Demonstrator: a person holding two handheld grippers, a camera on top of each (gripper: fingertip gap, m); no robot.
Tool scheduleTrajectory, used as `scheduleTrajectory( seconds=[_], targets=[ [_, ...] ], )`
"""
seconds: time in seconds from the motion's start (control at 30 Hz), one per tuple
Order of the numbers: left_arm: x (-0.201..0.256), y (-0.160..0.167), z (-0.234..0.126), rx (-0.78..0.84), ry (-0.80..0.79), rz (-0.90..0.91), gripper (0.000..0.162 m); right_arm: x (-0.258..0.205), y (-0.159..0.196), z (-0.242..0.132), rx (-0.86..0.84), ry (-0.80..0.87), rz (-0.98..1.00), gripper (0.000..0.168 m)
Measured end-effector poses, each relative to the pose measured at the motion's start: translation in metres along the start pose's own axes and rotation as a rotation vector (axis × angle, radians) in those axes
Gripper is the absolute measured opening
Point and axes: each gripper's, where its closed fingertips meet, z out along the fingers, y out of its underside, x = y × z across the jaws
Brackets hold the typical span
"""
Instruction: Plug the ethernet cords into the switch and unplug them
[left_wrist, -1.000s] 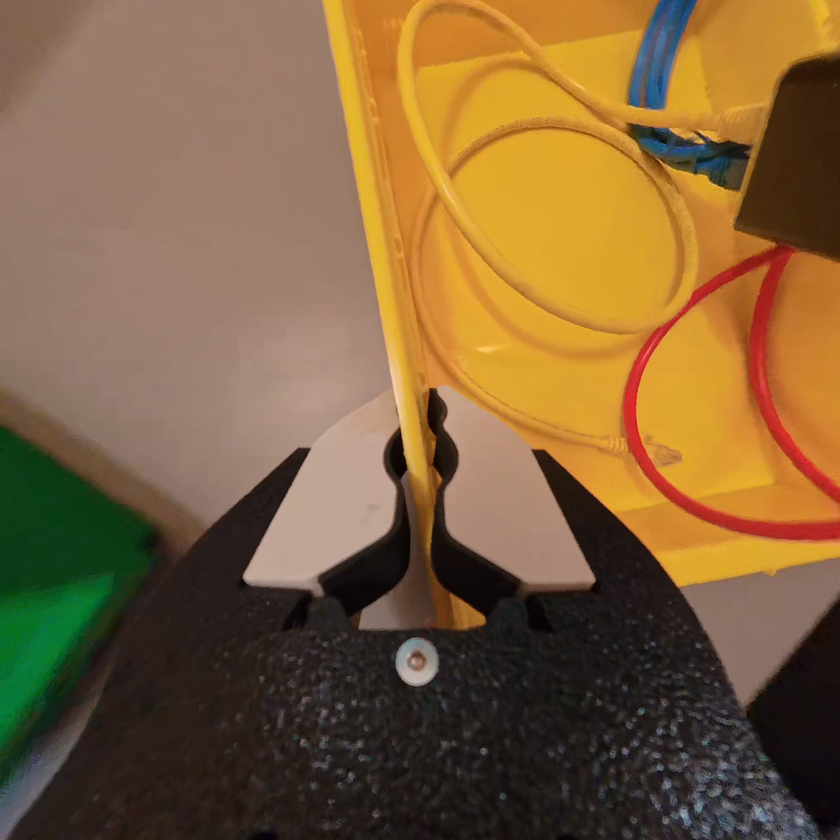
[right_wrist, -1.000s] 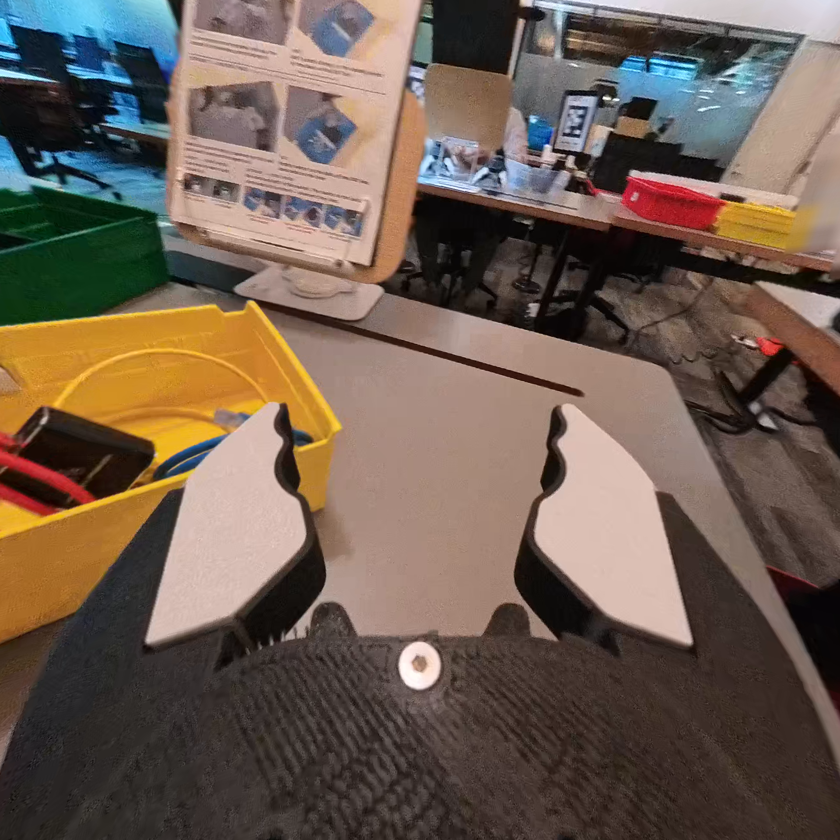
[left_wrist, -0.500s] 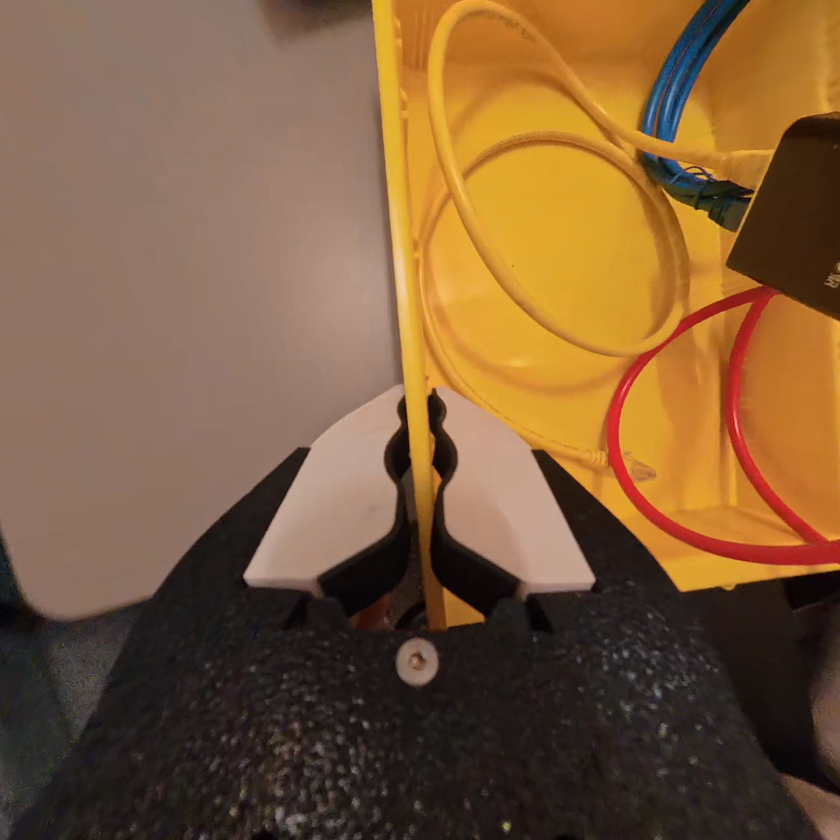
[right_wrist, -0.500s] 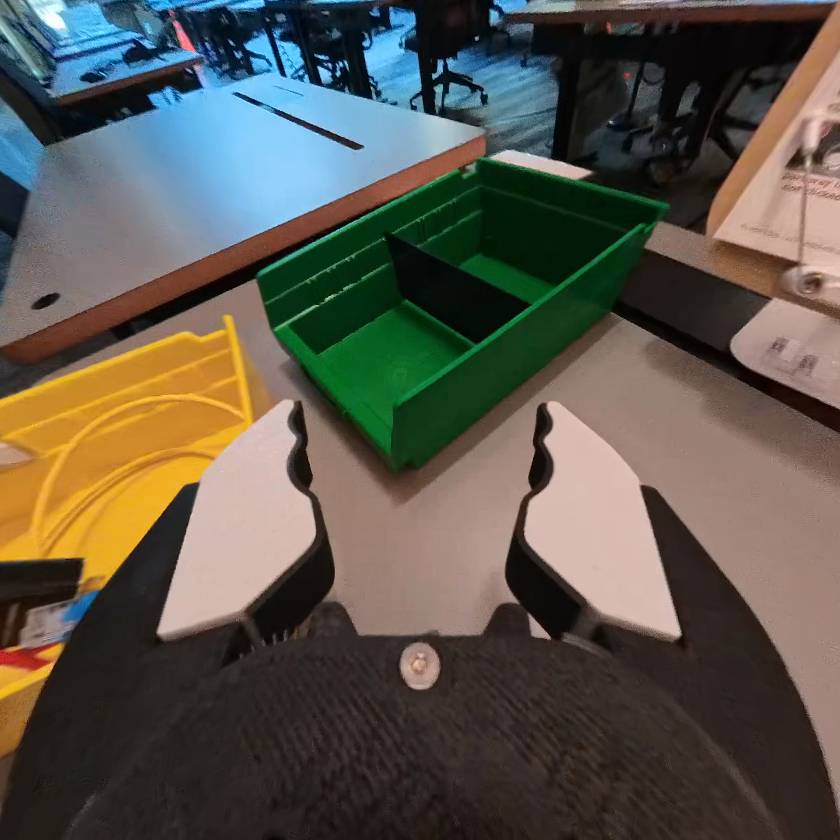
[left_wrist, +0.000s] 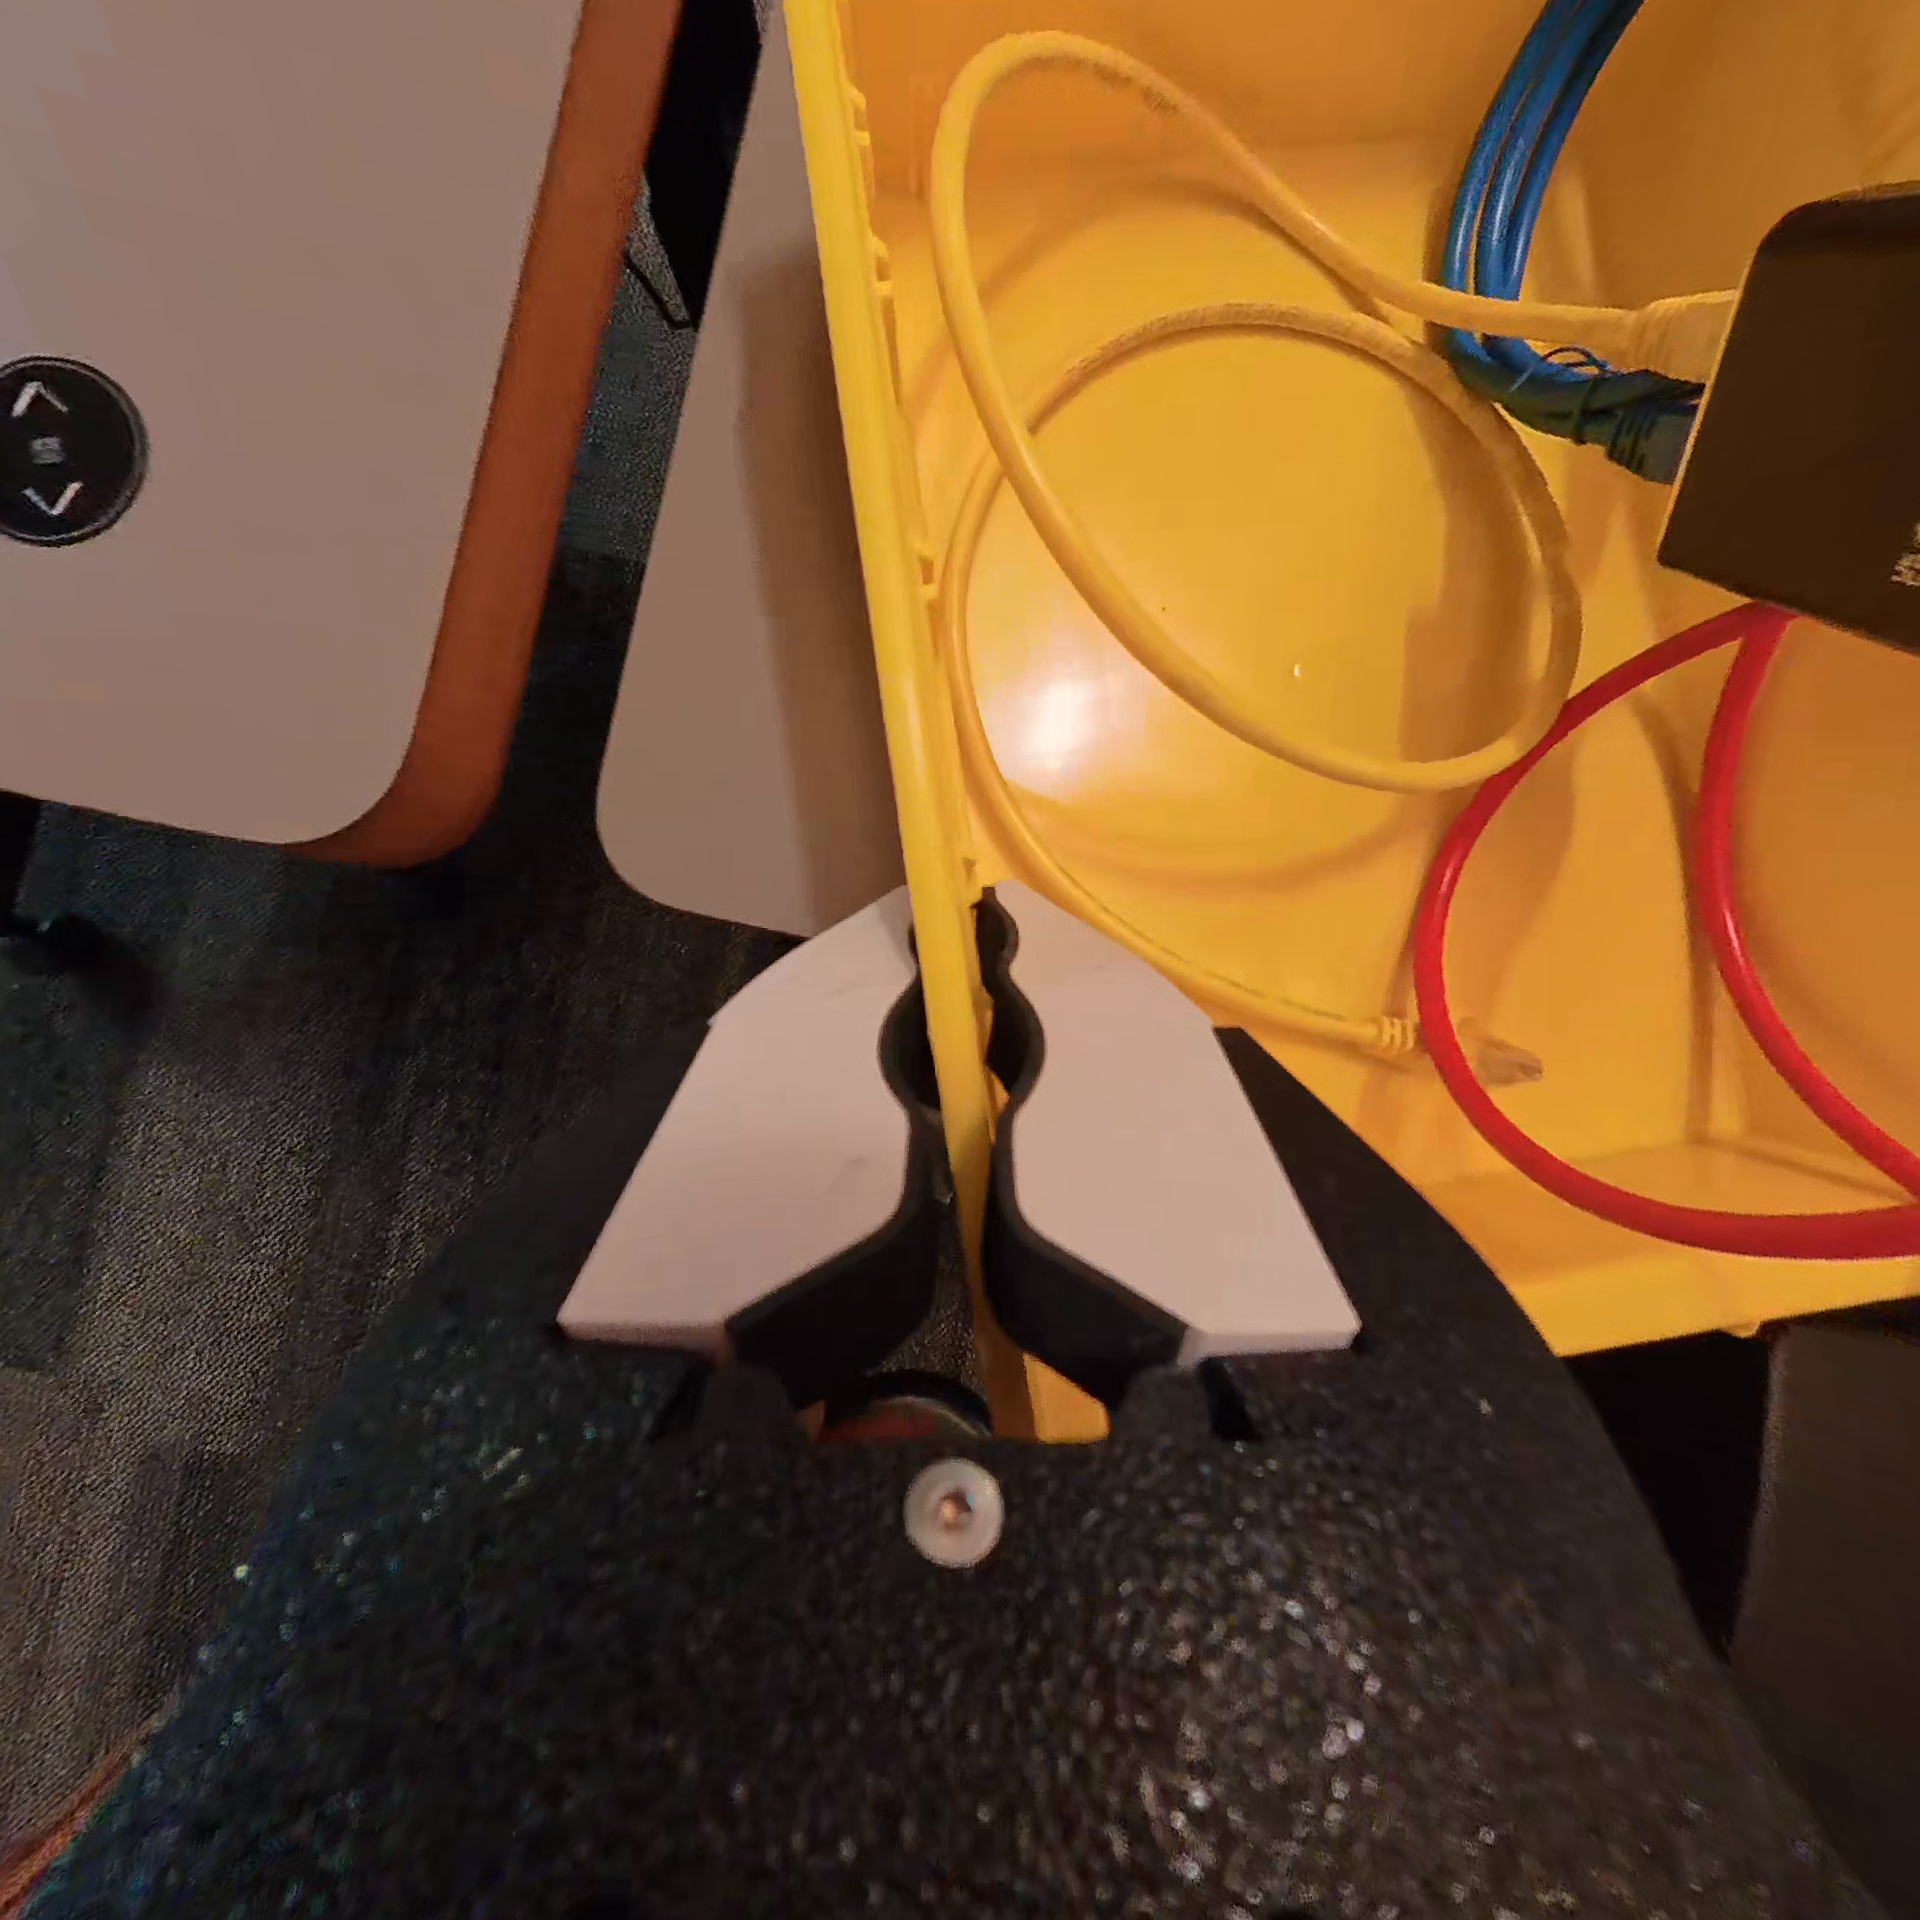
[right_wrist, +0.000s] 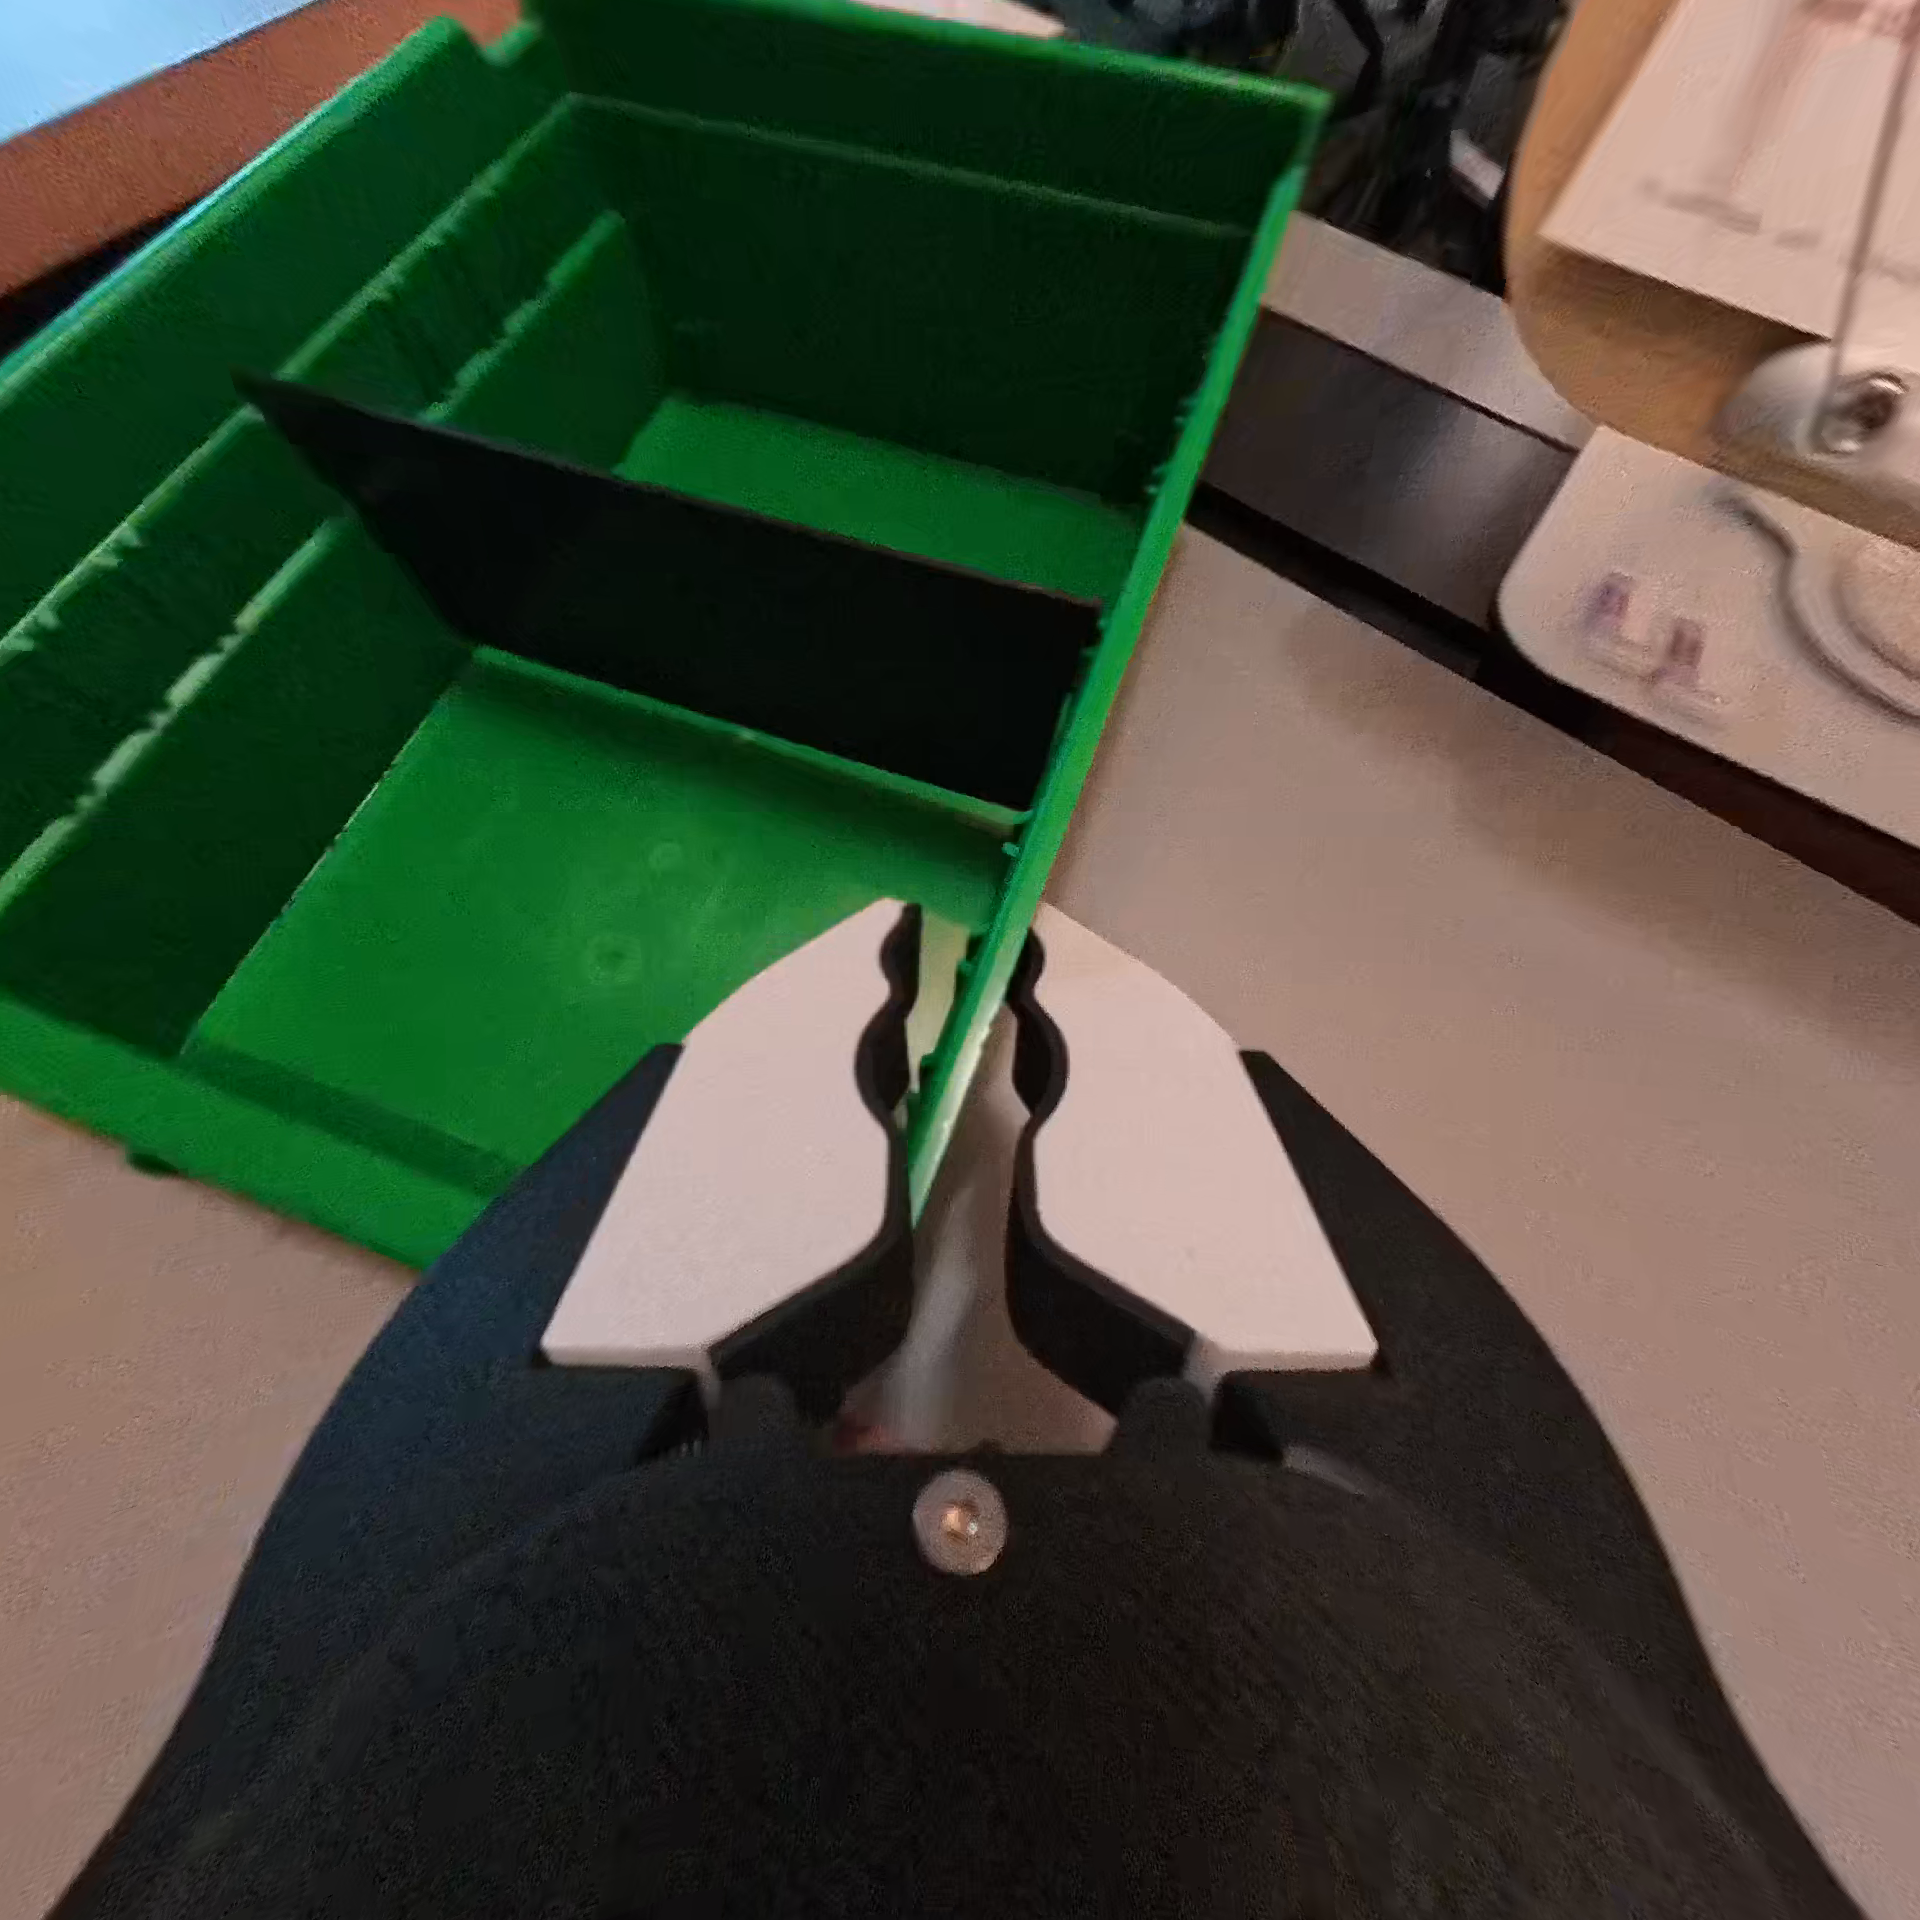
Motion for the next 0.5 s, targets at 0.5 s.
scheduleTrajectory(
  seconds=[0.5],
  targets=[
    [0.034,-0.09,0.064,-0.015,0.11,0.088,0.004,0.203,0.145,-0.243,-0.052,0.07,-0.053,0.007]
  ],
)
